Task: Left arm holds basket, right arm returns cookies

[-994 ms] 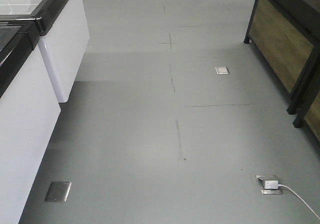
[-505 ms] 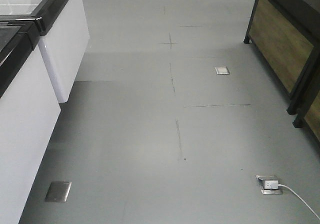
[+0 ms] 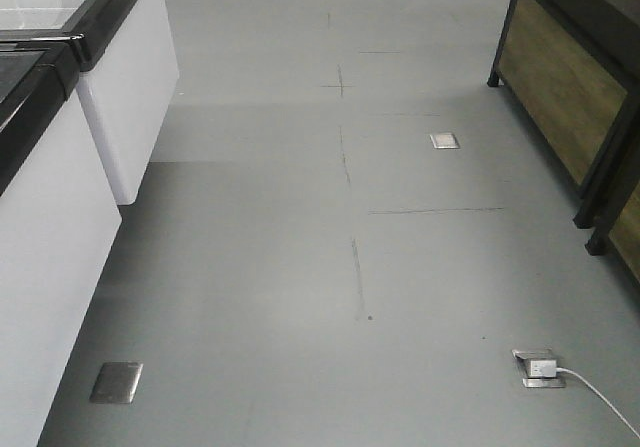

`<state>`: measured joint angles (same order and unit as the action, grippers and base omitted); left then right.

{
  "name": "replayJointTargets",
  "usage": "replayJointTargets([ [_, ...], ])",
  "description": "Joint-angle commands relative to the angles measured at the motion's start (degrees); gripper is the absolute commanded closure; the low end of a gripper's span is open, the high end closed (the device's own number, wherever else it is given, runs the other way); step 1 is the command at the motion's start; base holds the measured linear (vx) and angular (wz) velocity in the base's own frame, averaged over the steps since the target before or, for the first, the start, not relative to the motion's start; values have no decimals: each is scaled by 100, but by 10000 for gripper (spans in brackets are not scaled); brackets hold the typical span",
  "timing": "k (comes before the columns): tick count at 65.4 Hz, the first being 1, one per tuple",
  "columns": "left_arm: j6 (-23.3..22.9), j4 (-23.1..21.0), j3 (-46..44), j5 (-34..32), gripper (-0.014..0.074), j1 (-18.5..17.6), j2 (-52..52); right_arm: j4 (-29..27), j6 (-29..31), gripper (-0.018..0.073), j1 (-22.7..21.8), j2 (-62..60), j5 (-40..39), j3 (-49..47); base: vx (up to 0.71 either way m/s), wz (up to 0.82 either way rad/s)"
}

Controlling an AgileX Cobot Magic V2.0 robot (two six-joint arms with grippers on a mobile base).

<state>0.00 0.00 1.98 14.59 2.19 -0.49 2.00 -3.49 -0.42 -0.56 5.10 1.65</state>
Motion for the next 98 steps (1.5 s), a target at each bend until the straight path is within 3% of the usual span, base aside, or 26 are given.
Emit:
replayJointTargets([
  [1, -30, 0, -167, -464, 603, -8, -93, 60, 25, 563, -28, -66, -401, 15, 0, 0],
  [18, -88, 0, -203, -716, 603, -8, -93, 60, 25, 563, -28, -66, -401, 15, 0, 0],
  [36, -893, -146, -388, -2221, 603, -8, -55, 60, 25, 563, -28, -66, -401, 15, 0, 0],
  [41, -821, -140, -706, -2076, 603, -8, 119, 60, 25, 563, -28, -66, -401, 15, 0, 0],
  [65, -177, -103, -3110, -76, 603, -8, 2227, 60, 25, 563, -28, -66, -401, 15, 0, 0],
  [98, -225, -149, -3202, -456, 601, -8, 2649, 60, 25, 563, -28, -66, -401, 15, 0, 0],
])
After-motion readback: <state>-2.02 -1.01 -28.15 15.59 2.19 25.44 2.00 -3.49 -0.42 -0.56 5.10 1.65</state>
